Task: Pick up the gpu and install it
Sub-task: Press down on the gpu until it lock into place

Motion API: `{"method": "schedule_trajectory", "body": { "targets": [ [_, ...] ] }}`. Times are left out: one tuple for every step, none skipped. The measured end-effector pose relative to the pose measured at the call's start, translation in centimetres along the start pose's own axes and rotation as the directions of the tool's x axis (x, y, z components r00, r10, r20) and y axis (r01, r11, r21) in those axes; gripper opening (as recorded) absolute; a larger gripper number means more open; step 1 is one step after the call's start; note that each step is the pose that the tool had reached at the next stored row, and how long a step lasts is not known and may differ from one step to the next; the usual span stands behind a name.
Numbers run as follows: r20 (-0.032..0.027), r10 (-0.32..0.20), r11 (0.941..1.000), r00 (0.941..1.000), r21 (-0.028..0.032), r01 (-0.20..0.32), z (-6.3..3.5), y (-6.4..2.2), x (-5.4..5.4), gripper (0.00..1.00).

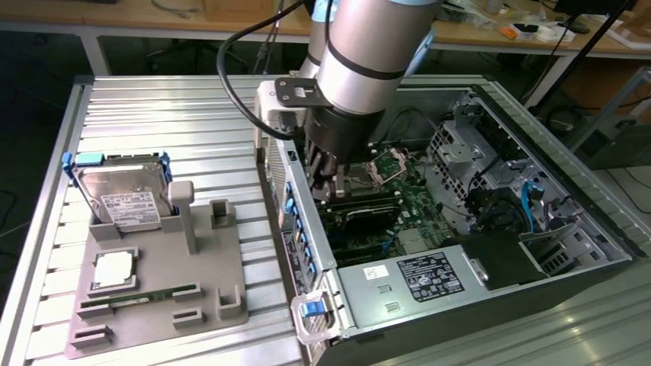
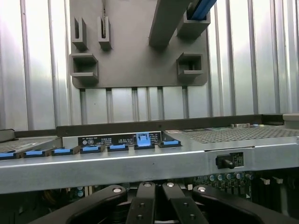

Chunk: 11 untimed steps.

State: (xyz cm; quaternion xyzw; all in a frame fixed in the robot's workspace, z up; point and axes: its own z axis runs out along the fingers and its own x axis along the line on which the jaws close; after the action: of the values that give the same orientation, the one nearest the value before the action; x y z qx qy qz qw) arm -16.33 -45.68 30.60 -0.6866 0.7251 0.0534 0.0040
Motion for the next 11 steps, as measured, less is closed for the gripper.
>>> {"method": "schedule_trajectory", "body": {
  "targets": [
    [0.0013,0.001,1.0000,1.0000,-0.0001,-0.001,-0.01,0.01,0.0,0.11],
    [0.0021,0.002,1.0000,1.0000,0.0000,-0.002,-0.05,0.02,-0.1,0.11],
    [0.0041,0.003,1.0000,1.0000,0.0008,-0.003,-0.12,0.01,-0.1,0.11],
    [0.0060,0.003,1.0000,1.0000,0.0016,-0.003,-0.24,0.02,-0.1,0.11],
    [0.0034,0.003,1.0000,1.0000,0.0005,-0.003,-0.68,0.00,-0.2,0.11],
    [0.0036,0.003,1.0000,1.0000,0.0004,-0.003,-1.15,-0.07,-0.2,0.11],
    [0.0036,0.003,1.0000,1.0000,0.0000,-0.003,-1.59,-0.12,0.0,0.11],
    [0.0033,0.003,1.0000,1.0000,-0.0002,-0.003,-1.71,-0.18,0.5,0.11],
    [0.0032,0.003,1.0000,1.0000,-0.0002,-0.003,-1.74,-0.20,0.9,0.11],
    [0.0033,0.004,1.0000,1.0000,-0.0001,-0.004,-1.71,-0.23,1.3,0.11],
    [0.0058,0.004,1.0000,1.0000,0.0005,-0.004,-1.54,-0.24,1.4,0.11]
  ]
}}
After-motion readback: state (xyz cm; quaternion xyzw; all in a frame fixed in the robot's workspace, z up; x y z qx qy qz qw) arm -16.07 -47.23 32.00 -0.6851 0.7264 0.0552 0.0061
